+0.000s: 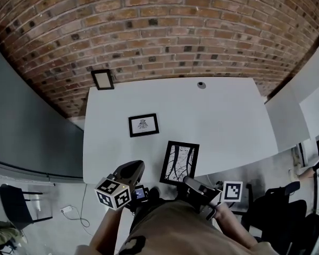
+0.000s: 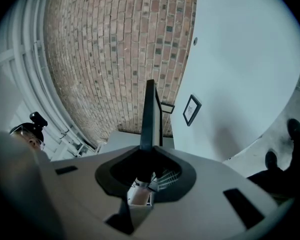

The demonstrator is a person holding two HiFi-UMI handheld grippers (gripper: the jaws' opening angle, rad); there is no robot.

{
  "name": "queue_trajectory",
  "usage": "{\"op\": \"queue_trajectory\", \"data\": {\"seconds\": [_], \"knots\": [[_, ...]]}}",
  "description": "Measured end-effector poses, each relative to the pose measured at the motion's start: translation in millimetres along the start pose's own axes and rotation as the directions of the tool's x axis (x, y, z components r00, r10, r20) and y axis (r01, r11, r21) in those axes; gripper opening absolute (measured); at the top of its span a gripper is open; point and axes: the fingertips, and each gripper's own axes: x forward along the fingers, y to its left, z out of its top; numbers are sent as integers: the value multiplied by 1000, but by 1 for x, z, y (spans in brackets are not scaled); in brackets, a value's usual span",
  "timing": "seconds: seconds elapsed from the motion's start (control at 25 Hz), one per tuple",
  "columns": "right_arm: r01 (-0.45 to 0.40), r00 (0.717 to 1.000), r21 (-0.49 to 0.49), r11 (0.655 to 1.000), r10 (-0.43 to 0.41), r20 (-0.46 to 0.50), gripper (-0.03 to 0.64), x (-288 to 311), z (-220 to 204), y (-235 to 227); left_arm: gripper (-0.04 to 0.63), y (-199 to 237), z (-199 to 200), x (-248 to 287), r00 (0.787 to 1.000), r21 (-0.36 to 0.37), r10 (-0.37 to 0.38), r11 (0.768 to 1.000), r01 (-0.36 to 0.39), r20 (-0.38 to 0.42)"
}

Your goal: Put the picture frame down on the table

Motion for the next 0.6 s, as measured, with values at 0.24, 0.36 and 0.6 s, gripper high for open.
{"op": "queue_trajectory", "data": {"seconds": [0.24,0.36,0.6], "knots": [[-7,1000,10,1000,7,28,57,-12,11,-3,9,-14,9,15,999,-53,-44,998,45,18],[-10,999,4,1000,10,33,57,-16,14,-3,9,-18,9,20,999,-4,-33,999,33,-3],[-28,998,-9,1000,28,48,57,-16,22,1,9,-22,5,18,1000,27,-25,999,25,-12]]}}
